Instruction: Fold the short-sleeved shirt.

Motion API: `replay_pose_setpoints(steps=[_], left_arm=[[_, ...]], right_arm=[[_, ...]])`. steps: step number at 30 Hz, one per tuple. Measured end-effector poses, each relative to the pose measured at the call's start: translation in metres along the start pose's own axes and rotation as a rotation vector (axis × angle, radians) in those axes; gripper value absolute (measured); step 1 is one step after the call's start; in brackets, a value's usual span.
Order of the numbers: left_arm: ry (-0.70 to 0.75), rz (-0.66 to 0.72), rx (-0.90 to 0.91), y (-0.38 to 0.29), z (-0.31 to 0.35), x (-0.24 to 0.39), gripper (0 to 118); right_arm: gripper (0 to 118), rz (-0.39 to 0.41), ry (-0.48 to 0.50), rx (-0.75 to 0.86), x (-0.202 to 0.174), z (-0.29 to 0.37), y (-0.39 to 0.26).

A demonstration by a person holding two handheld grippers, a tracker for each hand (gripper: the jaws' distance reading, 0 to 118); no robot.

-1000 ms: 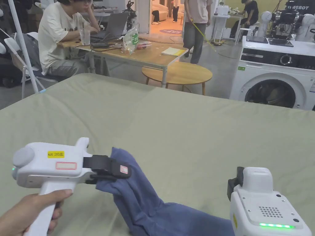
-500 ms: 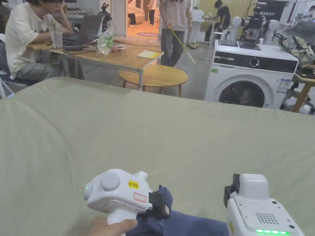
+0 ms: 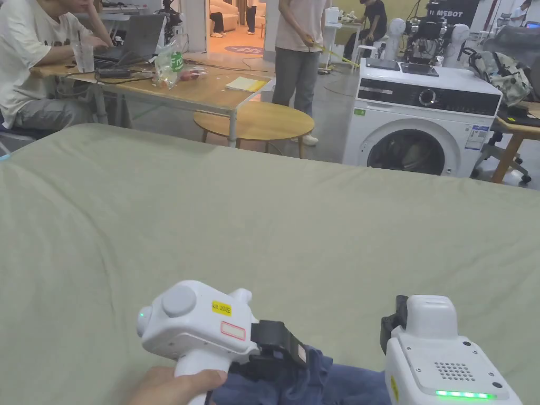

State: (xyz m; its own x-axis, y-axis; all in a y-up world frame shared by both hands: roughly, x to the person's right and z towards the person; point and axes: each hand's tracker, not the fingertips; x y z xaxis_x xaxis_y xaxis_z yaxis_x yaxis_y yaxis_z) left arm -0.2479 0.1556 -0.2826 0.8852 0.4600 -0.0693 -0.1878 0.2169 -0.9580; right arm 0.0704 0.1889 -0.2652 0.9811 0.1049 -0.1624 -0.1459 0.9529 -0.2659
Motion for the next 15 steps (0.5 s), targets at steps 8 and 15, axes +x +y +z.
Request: replay_pose_setpoints(steps=[8, 15], left_arm=[[0.174, -0.084, 0.104, 0.005, 0.008, -0.006, 7], [-0.372, -0.006, 0.020, -0.005, -0.072, 0.027, 4]], right_arm=[[0, 0.006, 0.012, 0.002, -0.002, 0.002, 0.000], [0, 0.005, 0.000, -0.001, 0.005, 0.004, -0.003]])
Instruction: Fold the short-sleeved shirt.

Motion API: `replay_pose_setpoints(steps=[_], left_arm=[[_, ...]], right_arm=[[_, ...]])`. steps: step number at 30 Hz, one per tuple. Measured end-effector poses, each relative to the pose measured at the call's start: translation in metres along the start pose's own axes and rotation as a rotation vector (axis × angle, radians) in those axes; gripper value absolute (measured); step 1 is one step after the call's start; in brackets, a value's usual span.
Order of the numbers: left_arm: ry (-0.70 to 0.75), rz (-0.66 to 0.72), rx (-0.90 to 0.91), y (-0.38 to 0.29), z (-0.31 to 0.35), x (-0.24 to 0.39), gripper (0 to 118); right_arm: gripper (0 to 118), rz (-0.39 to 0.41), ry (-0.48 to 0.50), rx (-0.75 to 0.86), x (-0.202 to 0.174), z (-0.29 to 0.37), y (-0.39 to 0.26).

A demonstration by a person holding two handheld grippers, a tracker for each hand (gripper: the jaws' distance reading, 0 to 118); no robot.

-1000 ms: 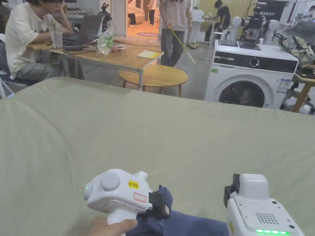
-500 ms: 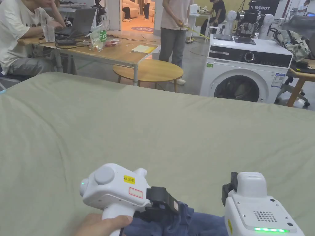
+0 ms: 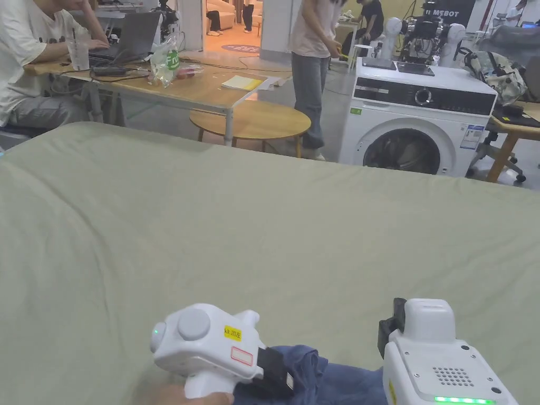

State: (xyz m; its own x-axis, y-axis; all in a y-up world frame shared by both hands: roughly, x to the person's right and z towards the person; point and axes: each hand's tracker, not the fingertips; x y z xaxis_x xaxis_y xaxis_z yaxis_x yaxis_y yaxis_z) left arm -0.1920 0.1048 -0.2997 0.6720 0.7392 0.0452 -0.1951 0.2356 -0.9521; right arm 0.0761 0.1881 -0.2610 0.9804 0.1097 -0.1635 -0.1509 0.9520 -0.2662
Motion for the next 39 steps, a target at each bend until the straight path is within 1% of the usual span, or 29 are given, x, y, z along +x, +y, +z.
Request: replay_pose_setpoints(steps=[2, 3, 4, 6, 7, 8, 10, 12, 13, 15, 16, 17, 18, 20, 21, 22, 23, 24, 25, 26, 27, 30, 32, 34, 35, 37, 38, 39], left_arm=[[-0.102, -0.001, 0.003, -0.006, -0.011, 0.002, 4], [-0.118, -0.030, 0.017, -0.009, -0.016, 0.005, 4], [-0.067, -0.067, -0.009, -0.010, -0.023, 0.006, 3], [0.000, -0.042, -0.019, -0.012, -0.033, 0.002, 0], [0.378, -0.031, -0.108, -0.013, -0.021, -0.018, 0], [0.347, 0.008, -0.082, -0.013, -0.020, -0.024, 0], [0.349, -0.004, -0.090, -0.014, -0.020, -0.024, 0], [0.391, -0.097, -0.093, -0.018, -0.020, -0.013, 0], [0.402, -0.123, -0.103, -0.018, -0.020, -0.009, 0], [0.379, -0.115, -0.113, -0.016, -0.012, -0.004, 0], [0.371, -0.136, -0.118, -0.017, -0.004, 0.000, 0], [0.378, -0.193, -0.115, -0.017, 0.008, 0.005, 0], [0.384, -0.220, -0.097, -0.017, 0.020, 0.007, 0], [0.362, -0.240, -0.036, -0.019, 0.051, 0.006, 0], [0.358, -0.225, -0.003, -0.019, 0.069, 0.001, 8], [0.349, -0.211, 0.035, -0.018, 0.086, -0.008, 23], [0.351, -0.198, 0.068, -0.019, 0.102, -0.016, 44], [0.361, -0.184, 0.105, -0.021, 0.117, -0.025, 60], [0.404, -0.173, 0.151, -0.022, 0.130, -0.035, 71], [0.427, -0.165, 0.174, -0.019, 0.143, -0.045, 76], [0.072, -0.058, 0.288, -0.018, 0.140, -0.049, 75], [0.079, 0.063, 0.279, -0.021, 0.150, -0.081, 75], [0.058, 0.077, 0.249, -0.024, 0.145, -0.099, 75], [0.022, 0.128, 0.192, -0.024, 0.129, -0.113, 75], [-0.036, 0.145, 0.169, -0.025, 0.119, -0.119, 75], [-0.267, 0.212, 0.158, -0.030, 0.101, -0.130, 75], [-0.352, 0.251, 0.148, -0.025, 0.093, -0.146, 75], [-0.395, 0.285, 0.137, -0.025, 0.086, -0.149, 70]], right_arm=[[0, -0.003, -0.005, 0.001, 0.003, 0.002, 0.000], [0, -0.005, -0.006, 0.002, 0.004, 0.003, 0.000], [0, -0.005, -0.008, 0.003, 0.004, 0.003, 0.000], [0, -0.003, -0.012, 0.002, 0.005, 0.003, -0.001], [0, -0.002, -0.013, 0.000, 0.006, 0.002, -0.001], [0, -0.002, -0.014, -0.001, 0.006, 0.003, -0.001], [0, -0.004, -0.016, -0.002, 0.007, 0.004, -0.001], [0, -0.005, -0.016, 0.002, 0.007, 0.004, -0.002], [0, -0.005, -0.018, 0.005, 0.007, 0.004, -0.002], [0, -0.015, -0.025, 0.016, 0.007, 0.005, -0.002], [0, -0.024, -0.028, 0.021, 0.008, 0.005, -0.002], [0, -0.035, -0.028, 0.027, 0.009, 0.005, -0.002], [0, -0.040, -0.031, 0.030, 0.009, 0.005, -0.002], [0, -0.052, -0.028, 0.035, 0.010, 0.004, 0.000], [0, -0.054, -0.026, 0.036, 0.010, 0.004, 0.001], [0, -0.054, -0.025, 0.035, 0.009, 0.003, 0.003], [0, -0.053, -0.022, 0.035, 0.009, 0.003, 0.004], [0, -0.051, -0.021, 0.036, 0.008, 0.002, 0.005], [0, -0.049, -0.021, 0.036, 0.007, 0.002, 0.006], [0, -0.049, -0.021, 0.037, 0.006, 0.002, 0.006], [0, -0.050, -0.017, 0.037, 0.005, 0.001, 0.007], [0, -0.048, -0.010, 0.033, 0.001, 0.001, 0.007], [0, -0.049, -0.005, 0.030, -0.001, 0.001, 0.006], [0, -0.053, 0.000, 0.025, -0.003, 0.000, 0.005], [0, -0.053, 0.001, 0.024, -0.004, -0.001, 0.005], [0, -0.056, 0.000, 0.020, -0.005, -0.001, 0.004], [0, -0.060, 0.001, 0.019, -0.004, 0.000, 0.004], [0, -0.064, 0.002, 0.018, -0.004, 0.000, 0.004]])
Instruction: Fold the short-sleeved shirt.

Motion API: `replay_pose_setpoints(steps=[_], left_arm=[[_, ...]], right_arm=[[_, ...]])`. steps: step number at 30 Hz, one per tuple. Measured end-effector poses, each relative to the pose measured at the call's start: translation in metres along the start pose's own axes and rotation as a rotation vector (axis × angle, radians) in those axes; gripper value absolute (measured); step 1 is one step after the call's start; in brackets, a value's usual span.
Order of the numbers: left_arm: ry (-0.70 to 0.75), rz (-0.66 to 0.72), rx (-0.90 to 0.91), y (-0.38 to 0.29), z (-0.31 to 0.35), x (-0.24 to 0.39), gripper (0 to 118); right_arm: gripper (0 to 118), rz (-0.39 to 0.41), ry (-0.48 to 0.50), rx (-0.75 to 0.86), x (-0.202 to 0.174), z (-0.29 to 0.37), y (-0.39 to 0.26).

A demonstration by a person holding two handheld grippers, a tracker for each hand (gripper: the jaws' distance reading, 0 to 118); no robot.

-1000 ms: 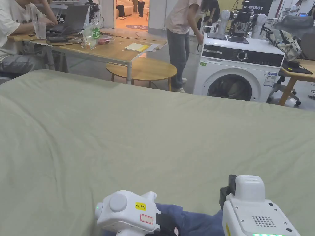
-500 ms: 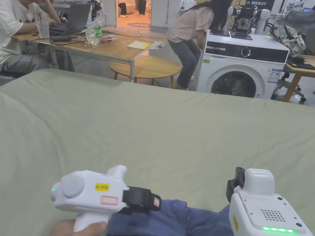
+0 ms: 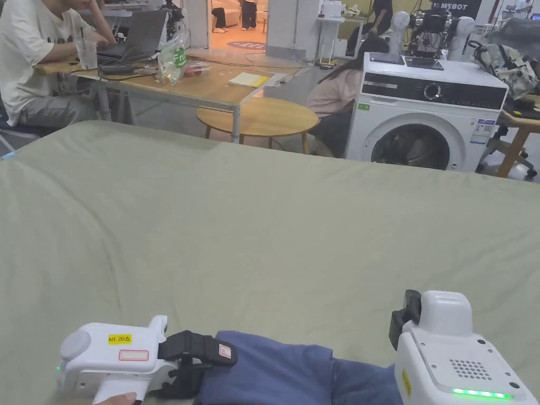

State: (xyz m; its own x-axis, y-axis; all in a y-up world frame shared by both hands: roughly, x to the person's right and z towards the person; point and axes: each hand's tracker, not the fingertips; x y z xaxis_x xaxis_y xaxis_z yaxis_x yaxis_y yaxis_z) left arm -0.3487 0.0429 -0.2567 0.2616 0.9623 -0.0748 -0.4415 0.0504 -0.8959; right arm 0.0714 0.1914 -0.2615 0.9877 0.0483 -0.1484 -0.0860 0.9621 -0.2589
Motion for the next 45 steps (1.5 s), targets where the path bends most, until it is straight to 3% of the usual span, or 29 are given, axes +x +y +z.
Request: replay_pose_setpoints(steps=[3, 4, 5, 8, 10, 14, 19, 26, 38, 40, 45], left_arm=[[0.037, -0.040, 0.034, -0.002, -0.010, -0.004, 59], [0.084, -0.066, 0.035, -0.002, -0.013, -0.004, 42], [0.148, -0.075, 0.037, -0.003, -0.017, -0.004, 17], [0.096, -0.062, 0.066, -0.010, -0.013, 0.001, 8], [0.158, -0.130, 0.076, -0.013, -0.010, 0.012, 6], [0.115, -0.154, 0.087, -0.018, 0.010, 0.035, 5], [0.193, -0.229, 0.162, -0.025, 0.061, 0.083, 5], [0.462, -0.378, 0.203, -0.037, 0.086, 0.151, 5], [0.534, -0.578, -0.001, -0.057, -0.053, 0.243, 5], [0.587, -0.628, -0.050, -0.055, -0.084, 0.245, 5], [0.619, -0.596, -0.186, -0.055, -0.172, 0.225, 5]], right_arm=[[0, -0.010, -0.004, -0.002, 0.002, 0.001, -0.001], [0, -0.011, -0.005, -0.002, 0.003, 0.002, -0.001], [0, -0.011, -0.007, -0.002, 0.004, 0.002, -0.001], [0, -0.013, -0.010, -0.003, 0.007, 0.002, -0.001], [0, -0.015, -0.013, -0.002, 0.008, 0.002, -0.001], [0, -0.020, -0.017, 0.000, 0.013, 0.002, 0.000], [0, -0.017, -0.016, 0.006, 0.015, 0.001, 0.002], [0, -0.010, -0.002, 0.011, 0.012, 0.000, 0.005], [0, -0.006, -0.028, 0.005, 0.026, 0.010, 0.003], [0, -0.005, -0.037, 0.003, 0.031, 0.013, 0.001], [0, -0.007, -0.066, -0.005, 0.043, 0.019, -0.004]])
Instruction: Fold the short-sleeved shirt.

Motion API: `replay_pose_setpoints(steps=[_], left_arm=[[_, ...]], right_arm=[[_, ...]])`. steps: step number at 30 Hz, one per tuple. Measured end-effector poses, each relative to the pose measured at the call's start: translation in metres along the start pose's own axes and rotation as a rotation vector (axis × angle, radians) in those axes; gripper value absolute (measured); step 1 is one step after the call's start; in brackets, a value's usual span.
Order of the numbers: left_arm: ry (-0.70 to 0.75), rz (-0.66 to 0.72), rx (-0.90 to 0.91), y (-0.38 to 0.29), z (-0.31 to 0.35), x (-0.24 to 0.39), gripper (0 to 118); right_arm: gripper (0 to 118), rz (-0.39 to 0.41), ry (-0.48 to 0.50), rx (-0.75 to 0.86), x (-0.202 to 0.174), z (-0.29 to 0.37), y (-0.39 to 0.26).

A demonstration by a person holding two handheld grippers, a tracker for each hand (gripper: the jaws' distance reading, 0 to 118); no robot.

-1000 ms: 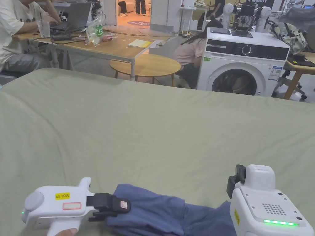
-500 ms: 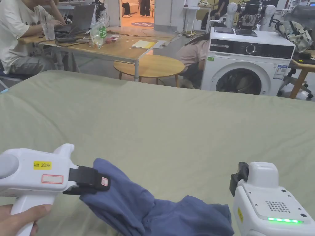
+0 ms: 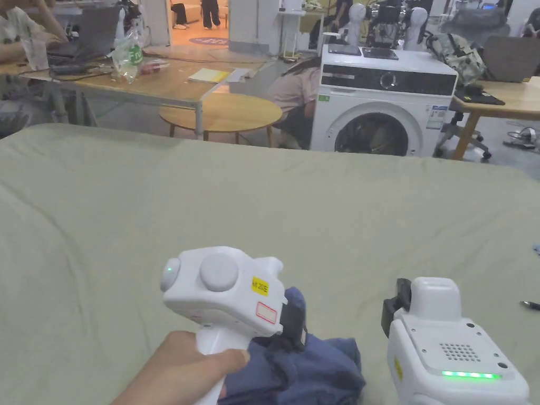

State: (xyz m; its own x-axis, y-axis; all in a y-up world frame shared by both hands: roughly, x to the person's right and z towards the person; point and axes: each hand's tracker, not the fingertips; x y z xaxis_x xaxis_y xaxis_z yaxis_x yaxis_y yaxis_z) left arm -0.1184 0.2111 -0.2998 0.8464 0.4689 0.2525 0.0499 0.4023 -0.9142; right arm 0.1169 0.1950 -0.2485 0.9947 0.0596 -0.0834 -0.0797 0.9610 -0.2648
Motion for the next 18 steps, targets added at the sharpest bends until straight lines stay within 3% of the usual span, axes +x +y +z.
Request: replay_pose_setpoints(steps=[5, 6, 8, 11, 18], left_arm=[[0.043, 0.008, -0.075, 0.000, -0.072, 0.015, 5], [0.044, 0.013, -0.078, -0.002, -0.081, 0.017, 10], [0.003, 0.062, -0.102, -0.005, -0.091, 0.007, 37], [-0.138, 0.150, -0.084, -0.012, -0.077, -0.003, 51], [-0.299, 0.217, 0.085, -0.012, -0.011, -0.021, 51]], right_arm=[[0, -0.013, -0.028, -0.016, 0.013, 0.003, -0.002], [0, -0.014, -0.032, -0.018, 0.015, 0.003, -0.002], [0, -0.012, -0.039, -0.022, 0.018, 0.003, -0.002], [0, -0.009, -0.043, -0.023, 0.021, 0.004, -0.001], [0, 0.000, -0.038, -0.014, 0.019, 0.001, 0.003]])
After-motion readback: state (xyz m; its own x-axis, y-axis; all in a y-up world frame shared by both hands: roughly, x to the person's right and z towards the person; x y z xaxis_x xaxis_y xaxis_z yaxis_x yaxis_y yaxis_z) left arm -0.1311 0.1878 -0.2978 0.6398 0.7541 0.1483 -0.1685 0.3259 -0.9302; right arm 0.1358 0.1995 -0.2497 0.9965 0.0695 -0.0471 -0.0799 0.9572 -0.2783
